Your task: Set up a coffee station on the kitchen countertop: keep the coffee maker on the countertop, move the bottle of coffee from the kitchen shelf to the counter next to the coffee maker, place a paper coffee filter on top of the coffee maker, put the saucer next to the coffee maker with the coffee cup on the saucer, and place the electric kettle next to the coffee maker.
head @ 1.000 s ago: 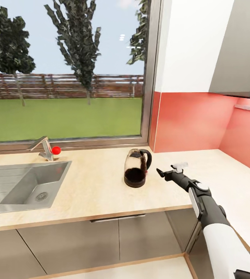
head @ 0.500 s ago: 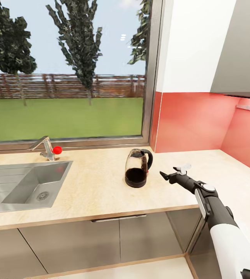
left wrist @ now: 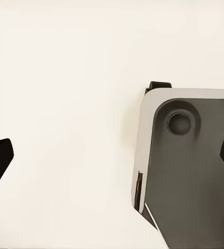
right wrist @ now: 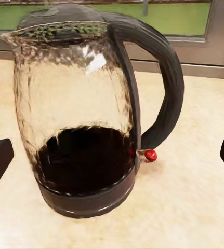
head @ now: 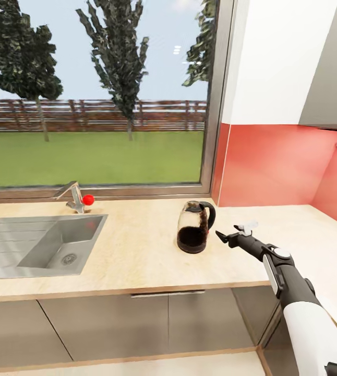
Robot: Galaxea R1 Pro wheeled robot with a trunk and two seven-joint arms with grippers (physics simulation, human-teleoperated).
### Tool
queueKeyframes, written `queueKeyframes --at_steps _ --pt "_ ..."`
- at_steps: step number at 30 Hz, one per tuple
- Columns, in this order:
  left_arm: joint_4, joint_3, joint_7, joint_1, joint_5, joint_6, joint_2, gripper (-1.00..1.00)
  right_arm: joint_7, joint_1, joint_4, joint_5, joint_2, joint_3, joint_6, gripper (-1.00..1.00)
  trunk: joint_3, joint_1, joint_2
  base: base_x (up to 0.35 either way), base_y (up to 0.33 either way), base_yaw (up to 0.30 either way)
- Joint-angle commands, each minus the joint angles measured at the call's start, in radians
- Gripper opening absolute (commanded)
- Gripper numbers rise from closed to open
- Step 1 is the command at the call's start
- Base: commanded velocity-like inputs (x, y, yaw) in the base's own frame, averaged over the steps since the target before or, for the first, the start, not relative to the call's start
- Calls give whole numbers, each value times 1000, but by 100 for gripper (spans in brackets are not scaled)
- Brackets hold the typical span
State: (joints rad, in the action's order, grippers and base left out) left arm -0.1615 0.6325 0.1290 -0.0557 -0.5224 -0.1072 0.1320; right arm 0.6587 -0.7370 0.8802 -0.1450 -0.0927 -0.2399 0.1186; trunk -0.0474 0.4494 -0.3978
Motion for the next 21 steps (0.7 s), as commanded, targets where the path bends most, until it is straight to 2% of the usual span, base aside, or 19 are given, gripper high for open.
queueKeyframes --at_steps 1,7,14,21 --pt "0 9 4 -1 -8 -3 0 100 7 -1 2 -5 0 -4 6 100 -2 1 -2 0 0 94" --pt "2 9 3 -1 -8 -2 0 100 7 -1 2 -5 0 -4 4 100 -3 1 -2 40 0 28" --pt "2 10 3 -1 -8 -2 0 100 7 -1 0 -5 1 -3 4 100 -3 1 -2 272 -47 2" --pt "2 10 3 -1 -8 -2 0 100 7 -1 0 -7 1 -3 6 100 -3 1 -2 68 -22 0"
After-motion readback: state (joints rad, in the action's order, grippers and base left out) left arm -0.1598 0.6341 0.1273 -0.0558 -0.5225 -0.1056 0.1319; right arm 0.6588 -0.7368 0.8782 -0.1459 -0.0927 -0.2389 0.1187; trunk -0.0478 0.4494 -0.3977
